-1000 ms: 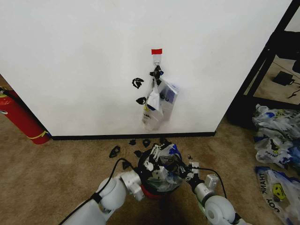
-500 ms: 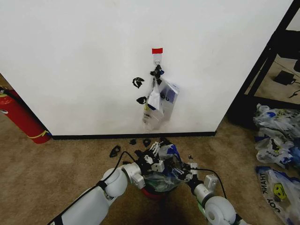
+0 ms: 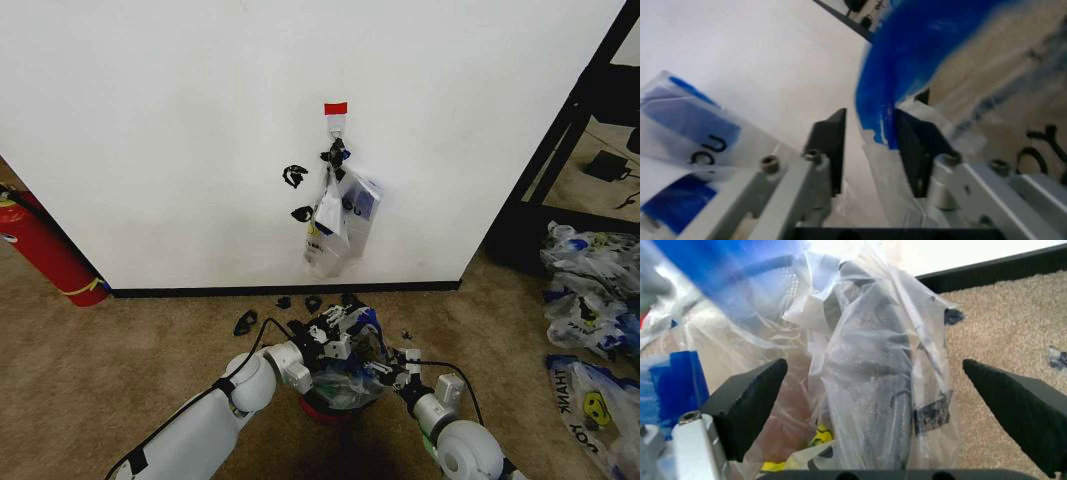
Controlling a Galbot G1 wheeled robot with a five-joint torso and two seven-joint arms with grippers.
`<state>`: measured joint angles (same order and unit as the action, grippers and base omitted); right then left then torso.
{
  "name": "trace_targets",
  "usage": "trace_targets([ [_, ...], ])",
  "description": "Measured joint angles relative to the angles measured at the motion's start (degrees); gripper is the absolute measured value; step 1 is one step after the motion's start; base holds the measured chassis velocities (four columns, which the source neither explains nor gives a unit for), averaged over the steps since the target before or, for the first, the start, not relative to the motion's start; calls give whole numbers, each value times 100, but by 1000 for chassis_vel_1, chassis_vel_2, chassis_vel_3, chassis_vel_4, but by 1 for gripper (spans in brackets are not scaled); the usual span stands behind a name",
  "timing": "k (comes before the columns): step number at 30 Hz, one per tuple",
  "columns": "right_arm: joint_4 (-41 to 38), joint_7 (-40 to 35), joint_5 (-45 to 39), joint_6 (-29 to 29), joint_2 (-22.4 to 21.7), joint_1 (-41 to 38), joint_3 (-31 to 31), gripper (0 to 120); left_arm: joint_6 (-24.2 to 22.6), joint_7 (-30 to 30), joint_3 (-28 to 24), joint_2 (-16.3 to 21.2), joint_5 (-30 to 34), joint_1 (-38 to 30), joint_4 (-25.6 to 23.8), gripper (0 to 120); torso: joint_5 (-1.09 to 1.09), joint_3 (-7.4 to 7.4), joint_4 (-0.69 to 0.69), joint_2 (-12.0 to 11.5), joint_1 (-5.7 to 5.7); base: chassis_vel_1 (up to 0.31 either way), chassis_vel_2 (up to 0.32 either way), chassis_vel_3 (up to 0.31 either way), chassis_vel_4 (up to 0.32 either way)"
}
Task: Pick up the garbage bag from the wall and place it over the trash bin.
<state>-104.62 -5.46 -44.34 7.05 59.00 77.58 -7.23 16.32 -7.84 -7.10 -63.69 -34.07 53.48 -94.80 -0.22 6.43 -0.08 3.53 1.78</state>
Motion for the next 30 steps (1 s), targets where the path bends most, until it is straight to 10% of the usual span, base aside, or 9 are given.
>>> trace_targets([
  [9,9,58,72,-27,-5,8,3,98,-182,87,56,39,376,9,-54,0,0,0,0,1,0,0,0,0,0],
  [30,-152,215,12,-37,-21,75,-11,23,-187,96,62,-9,360,123,-138,0,1,0,0,0,-1,0,0,0,0],
])
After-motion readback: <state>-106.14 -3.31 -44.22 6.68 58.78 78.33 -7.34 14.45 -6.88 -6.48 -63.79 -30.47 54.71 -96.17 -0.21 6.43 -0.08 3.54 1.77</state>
